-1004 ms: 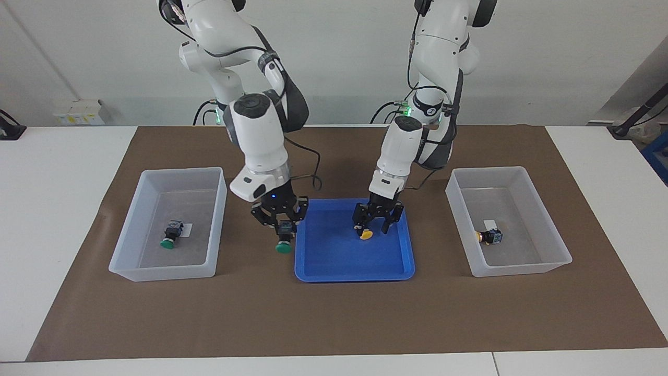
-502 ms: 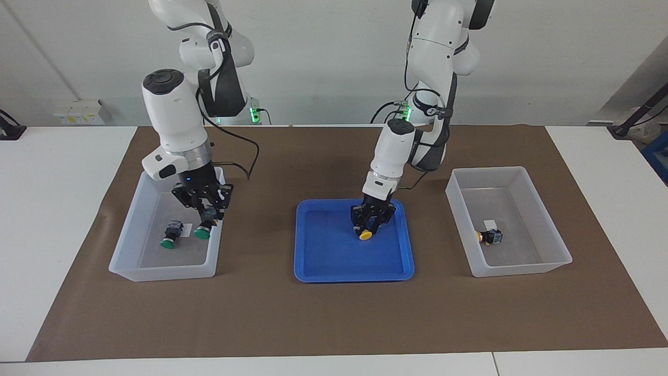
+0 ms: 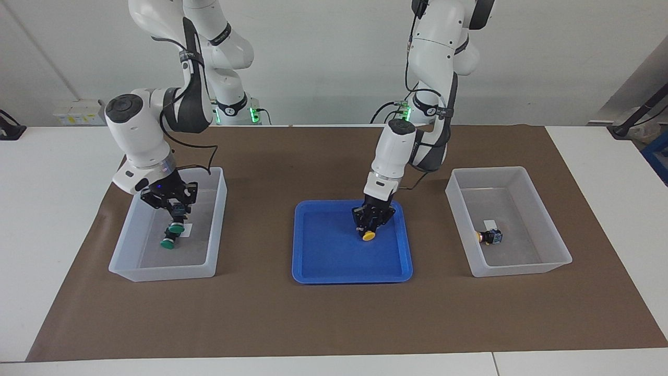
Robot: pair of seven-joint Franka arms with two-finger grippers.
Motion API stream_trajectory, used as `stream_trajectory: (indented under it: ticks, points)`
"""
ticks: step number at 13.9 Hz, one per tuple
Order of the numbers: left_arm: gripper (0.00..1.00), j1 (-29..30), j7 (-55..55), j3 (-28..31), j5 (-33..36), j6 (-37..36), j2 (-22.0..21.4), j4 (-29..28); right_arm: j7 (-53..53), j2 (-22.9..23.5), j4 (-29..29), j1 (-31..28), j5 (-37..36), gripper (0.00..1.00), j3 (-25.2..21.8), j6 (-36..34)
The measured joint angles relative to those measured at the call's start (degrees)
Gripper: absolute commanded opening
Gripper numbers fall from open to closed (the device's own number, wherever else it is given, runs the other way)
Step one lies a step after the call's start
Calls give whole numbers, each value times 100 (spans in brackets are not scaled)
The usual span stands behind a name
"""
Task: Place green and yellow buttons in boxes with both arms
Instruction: 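Carry and drop the buttons into the bins with both grippers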
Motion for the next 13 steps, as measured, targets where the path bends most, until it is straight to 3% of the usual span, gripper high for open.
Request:
stream_trajectory:
  ticks: [2,6,7,8,10,11,13]
  points:
    - [0,50,-11,19,-4,-60,40,203,-16,90,-190,2,14,0,22,376]
    - [0,305,-11,52,-5,-900,85,981,-301,482,-266,-16,17,0,27,675]
    - [0,388,-9,58,-5,-1093,84,1155,-340,550,-266,-48,17,6,25,755]
    - [0,485,-2,65,-5,-1292,82,1319,-364,603,-266,-81,17,24,24,808]
    - [0,712,42,68,-2,-1783,51,1659,-372,627,-261,-81,17,76,26,842]
    - [0,836,115,70,-1,-2073,1,1823,-373,627,-261,-78,18,86,29,842]
    - [0,1061,410,74,-1,-2806,-162,2130,-373,628,-261,-78,18,87,30,842]
